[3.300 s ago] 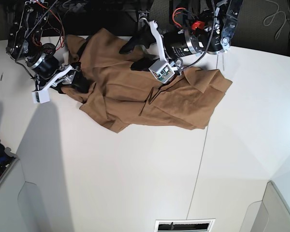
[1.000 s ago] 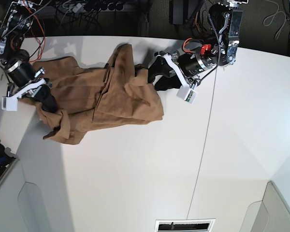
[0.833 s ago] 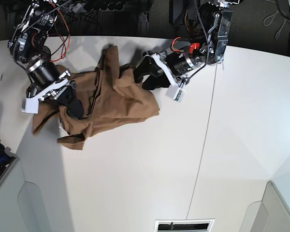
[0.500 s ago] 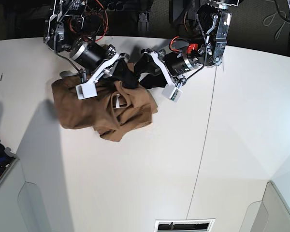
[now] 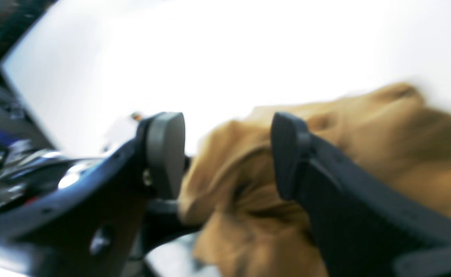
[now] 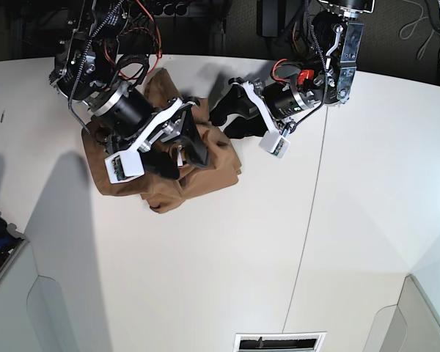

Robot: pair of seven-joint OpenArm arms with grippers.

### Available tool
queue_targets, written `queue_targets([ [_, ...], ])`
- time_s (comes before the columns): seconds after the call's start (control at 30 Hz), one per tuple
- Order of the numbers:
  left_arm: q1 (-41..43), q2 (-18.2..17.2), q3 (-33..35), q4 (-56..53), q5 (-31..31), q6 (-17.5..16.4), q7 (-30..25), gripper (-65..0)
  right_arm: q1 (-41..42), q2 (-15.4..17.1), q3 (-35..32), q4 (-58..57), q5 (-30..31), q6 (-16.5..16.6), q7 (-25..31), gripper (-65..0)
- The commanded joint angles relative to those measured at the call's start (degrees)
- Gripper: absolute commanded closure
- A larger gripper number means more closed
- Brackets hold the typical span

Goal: Layout the t-shirt on the table in an organized manner, then fold the t-shirt properly
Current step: 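Push the folded bundle together with both grippers, compacting it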

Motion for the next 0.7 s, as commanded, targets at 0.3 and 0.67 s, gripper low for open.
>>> queue_targets([
  [0.3, 0.1, -1.0, -0.1, 0.4, 1.2, 0.7, 2.0, -37.4, 6.8, 8.2, 8.1, -6.5, -8.2, -1.8, 6.0, -35.0],
  [0.67, 0.5, -1.0, -0.1, 0.4, 0.9, 0.7, 2.0, -37.4, 11.5, 11.3, 8.8, -21.0, -3.1, -1.1, 6.9, -34.9],
])
